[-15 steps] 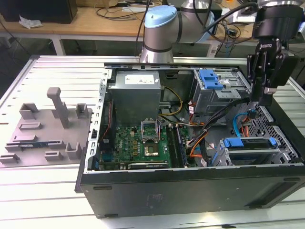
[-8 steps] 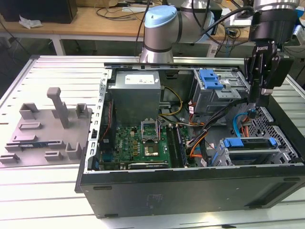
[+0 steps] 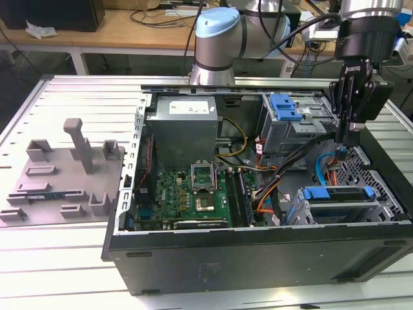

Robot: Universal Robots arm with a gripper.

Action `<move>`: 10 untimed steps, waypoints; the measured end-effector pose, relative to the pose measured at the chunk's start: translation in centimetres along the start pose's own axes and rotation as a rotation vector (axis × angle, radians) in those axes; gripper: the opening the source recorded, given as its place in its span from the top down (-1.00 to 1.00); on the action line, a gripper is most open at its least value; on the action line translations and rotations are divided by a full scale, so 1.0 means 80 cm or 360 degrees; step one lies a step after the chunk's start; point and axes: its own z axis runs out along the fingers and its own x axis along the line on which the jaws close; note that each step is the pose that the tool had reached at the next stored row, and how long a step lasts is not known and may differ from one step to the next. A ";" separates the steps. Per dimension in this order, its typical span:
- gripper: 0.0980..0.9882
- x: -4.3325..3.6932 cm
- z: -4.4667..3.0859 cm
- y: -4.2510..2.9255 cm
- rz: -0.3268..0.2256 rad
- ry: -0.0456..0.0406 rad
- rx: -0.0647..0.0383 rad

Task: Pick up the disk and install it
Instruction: 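Insert the first disk wire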

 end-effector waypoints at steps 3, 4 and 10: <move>0.57 0.000 0.0010 0.0049 0.0028 0.0008 0.0056; 0.57 0.000 0.0013 0.0087 0.0047 0.0005 0.0086; 0.57 -0.001 0.0045 0.0183 0.0081 0.0001 0.0127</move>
